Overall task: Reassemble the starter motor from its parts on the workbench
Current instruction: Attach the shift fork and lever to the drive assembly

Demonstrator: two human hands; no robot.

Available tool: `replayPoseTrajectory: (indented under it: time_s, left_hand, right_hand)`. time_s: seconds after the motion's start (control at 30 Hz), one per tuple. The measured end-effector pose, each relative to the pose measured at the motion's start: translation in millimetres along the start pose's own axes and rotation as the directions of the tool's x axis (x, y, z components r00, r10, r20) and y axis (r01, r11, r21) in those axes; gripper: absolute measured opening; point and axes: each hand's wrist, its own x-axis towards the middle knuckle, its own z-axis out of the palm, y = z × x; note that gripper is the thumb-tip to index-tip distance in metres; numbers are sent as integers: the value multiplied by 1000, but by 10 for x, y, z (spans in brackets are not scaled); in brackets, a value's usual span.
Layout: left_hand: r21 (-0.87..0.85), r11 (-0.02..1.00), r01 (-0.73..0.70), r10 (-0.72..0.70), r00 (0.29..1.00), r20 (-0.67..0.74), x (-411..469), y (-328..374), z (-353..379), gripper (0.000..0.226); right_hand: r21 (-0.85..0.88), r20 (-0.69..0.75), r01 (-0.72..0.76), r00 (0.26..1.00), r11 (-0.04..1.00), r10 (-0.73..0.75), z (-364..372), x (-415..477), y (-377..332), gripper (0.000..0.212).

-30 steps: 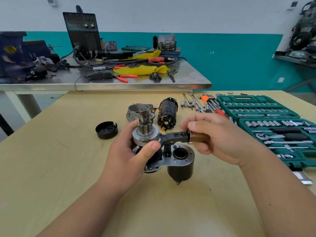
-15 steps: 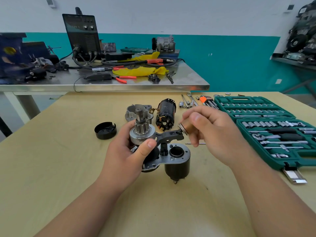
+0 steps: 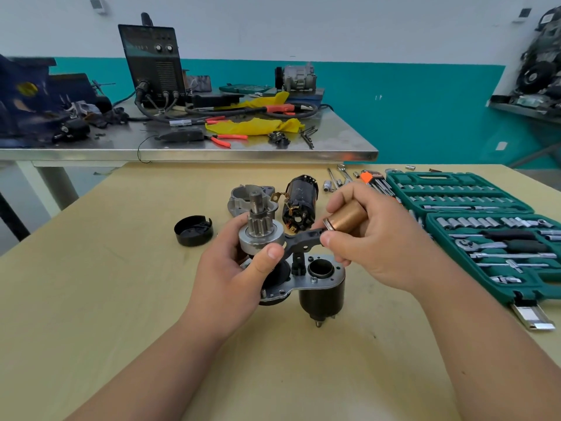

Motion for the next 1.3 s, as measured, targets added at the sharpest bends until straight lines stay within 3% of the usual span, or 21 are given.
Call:
replayPoseTrajectory:
  time_s: [0.2,0.33,0.4,0.57,0.7,0.83,0.97,1.03,1.1,1.13,1.2,1.3]
  left_hand:
    - [1,1000,-23,23,1000,-7,-16,-11,-2,56]
    - [-23,999,33,-34,998,-51,20,-46,-56,45]
    - [-24,998,57,-59,996,-60,69,-48,-78,38]
    - [9,995,95,-94,995,-36,133,-62,-81,38]
    - [86,991,106,-110,993,41,120,-91,-85,18]
    - [167,979,113,-126,990,66,89,-134,-52,44]
    - [118,978,171,-174,985,8,87,-118,5,13]
    - [102,987,126,-123,992,-38,71,-70,-3,26]
    - [267,962,-50,75,994,-84,39,8,-25,55]
    - [390,902,-183,217,975,-45,28,40,-26,62]
    - [534,764,-362,387,919,69,19,70,7,59]
    - [500,783,-370,387,919,75,30,93,28,33]
  right_hand:
    - [-138,-31,80,996,987,-85,-7,-56,7,31]
    - [57,-227,68,973,996,-53,-229,-79,108,27]
    - [218,-254,53,967,975,4,-346,-68,157,23]
    - [395,-19,-188,977,899,212,-169,62,221,19]
    - [482,79,-298,951,824,298,59,155,177,11]
    - [443,-63,-217,960,870,272,133,159,204,15]
    - [271,-219,-121,958,955,183,163,78,234,18]
    - [241,-270,-57,955,969,123,181,45,208,22]
    - [251,-291,15,955,968,60,215,23,173,22]
    - [252,-288,48,957,967,28,235,10,146,21]
    - [252,-250,88,968,964,-23,282,-10,85,20]
    - [233,-168,72,985,970,-33,286,-18,10,16]
